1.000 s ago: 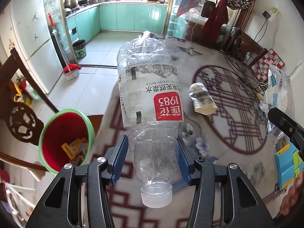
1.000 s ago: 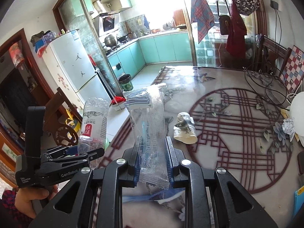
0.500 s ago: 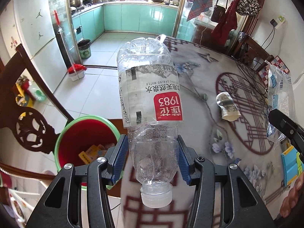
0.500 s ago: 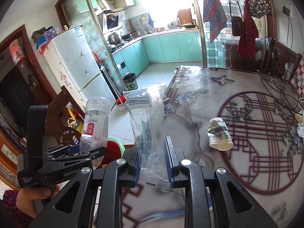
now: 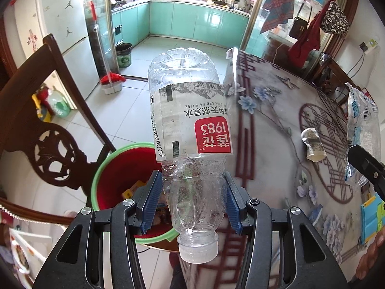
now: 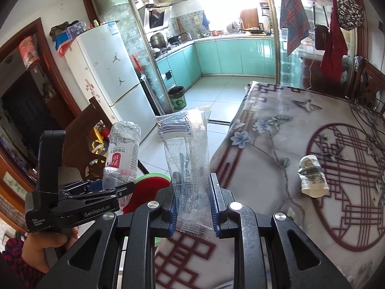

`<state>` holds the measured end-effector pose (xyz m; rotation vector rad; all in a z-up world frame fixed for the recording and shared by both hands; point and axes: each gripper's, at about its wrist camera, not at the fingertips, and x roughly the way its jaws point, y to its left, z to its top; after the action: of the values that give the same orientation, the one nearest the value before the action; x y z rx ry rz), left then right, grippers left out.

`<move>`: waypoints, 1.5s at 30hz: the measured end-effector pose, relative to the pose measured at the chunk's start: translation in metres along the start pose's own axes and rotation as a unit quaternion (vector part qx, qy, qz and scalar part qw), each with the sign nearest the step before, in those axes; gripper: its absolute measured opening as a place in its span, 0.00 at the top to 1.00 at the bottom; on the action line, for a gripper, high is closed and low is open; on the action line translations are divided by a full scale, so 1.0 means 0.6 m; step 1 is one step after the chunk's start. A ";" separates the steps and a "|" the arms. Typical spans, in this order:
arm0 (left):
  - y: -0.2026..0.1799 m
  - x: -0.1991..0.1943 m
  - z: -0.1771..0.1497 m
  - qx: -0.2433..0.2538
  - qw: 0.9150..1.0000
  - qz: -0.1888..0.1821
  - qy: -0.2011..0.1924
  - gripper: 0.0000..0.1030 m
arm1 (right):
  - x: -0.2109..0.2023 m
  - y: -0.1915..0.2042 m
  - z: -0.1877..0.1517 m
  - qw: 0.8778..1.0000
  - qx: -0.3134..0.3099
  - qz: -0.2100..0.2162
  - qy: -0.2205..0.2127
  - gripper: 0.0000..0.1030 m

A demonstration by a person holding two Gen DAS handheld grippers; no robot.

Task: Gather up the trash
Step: 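Carry the bottle and wrapper over the red bucket and open both grippers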

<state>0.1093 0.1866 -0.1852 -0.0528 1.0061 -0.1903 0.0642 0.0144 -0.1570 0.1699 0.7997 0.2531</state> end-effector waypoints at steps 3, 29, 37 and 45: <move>0.021 0.003 -0.001 -0.008 1.000 0.005 0.002 0.53 | 0.016 0.018 0.002 1.000 -0.008 0.007 0.006 0.81; 0.144 0.041 -0.015 -0.065 0.996 0.045 0.038 0.53 | 0.151 0.122 0.004 0.994 -0.057 0.064 0.071 0.81; 0.168 0.062 -0.020 -0.077 0.994 0.052 0.056 0.53 | 0.190 0.141 0.006 0.991 -0.064 0.075 0.093 0.81; 0.191 0.084 -0.030 -0.088 0.991 0.060 0.079 0.53 | 0.228 0.157 -0.001 0.988 -0.060 0.085 0.115 0.81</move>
<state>0.1357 0.2907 -0.2517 -0.1396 1.1797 0.0044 0.1402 0.1438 -0.2282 0.0966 0.9979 0.4882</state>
